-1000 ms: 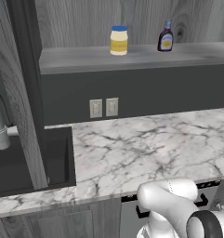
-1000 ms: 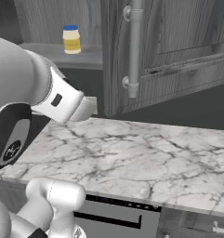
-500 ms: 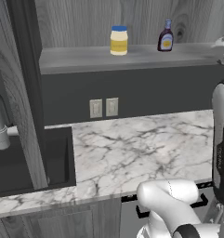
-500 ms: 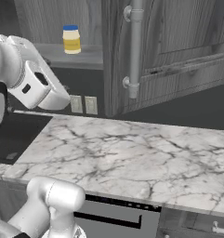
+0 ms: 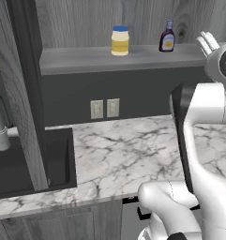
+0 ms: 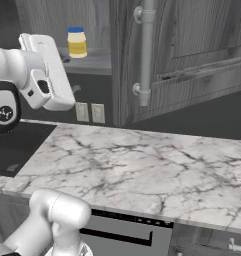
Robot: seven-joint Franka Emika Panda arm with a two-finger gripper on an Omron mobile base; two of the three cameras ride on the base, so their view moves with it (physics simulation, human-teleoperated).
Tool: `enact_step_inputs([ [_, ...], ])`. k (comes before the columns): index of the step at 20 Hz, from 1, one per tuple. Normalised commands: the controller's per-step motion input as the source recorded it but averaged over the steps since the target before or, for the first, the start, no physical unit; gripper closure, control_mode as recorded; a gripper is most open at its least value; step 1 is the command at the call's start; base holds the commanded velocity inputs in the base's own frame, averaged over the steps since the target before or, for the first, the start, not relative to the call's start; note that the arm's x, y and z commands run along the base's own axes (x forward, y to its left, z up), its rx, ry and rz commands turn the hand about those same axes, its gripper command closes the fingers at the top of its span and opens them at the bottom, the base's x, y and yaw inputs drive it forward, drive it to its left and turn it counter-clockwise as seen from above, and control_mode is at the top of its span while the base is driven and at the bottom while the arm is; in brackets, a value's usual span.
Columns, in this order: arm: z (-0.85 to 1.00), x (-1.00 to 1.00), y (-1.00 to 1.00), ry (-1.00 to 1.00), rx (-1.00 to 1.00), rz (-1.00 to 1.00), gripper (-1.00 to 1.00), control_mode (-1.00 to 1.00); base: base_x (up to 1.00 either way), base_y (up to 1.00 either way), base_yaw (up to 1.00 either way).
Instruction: Move the mayonnaise and condiment bottle from the cabinet to the dining counter.
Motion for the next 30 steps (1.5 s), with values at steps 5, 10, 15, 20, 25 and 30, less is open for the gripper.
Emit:
enact_step_inputs([
  [5, -0.05, 0.45, -0.11, -0.29, 0.03, -0.33, -1.0, -1.0, 0.0, 0.0, 0.0],
  [10, 0.0, 0.34, -0.2, -0.33, 0.07, -0.38, -1.0, -1.0, 0.0, 0.0, 0.0],
  [15, 0.0, 0.29, -0.26, -0.29, 0.14, -0.4, -1.0, -1.0, 0.0, 0.0, 0.0],
  [20, 0.0, 0.17, -0.3, -0.25, 0.24, -0.38, -1.0, -1.0, 0.0, 0.0, 0.0],
  [25, -0.01, 0.03, -0.31, -0.3, 0.19, -0.27, -1.0, -1.0, 0.0, 0.0, 0.0],
  [30, -0.2, 0.04, -0.27, -0.28, 0.12, -0.22, -1.0, -1.0, 0.0, 0.0, 0.0],
])
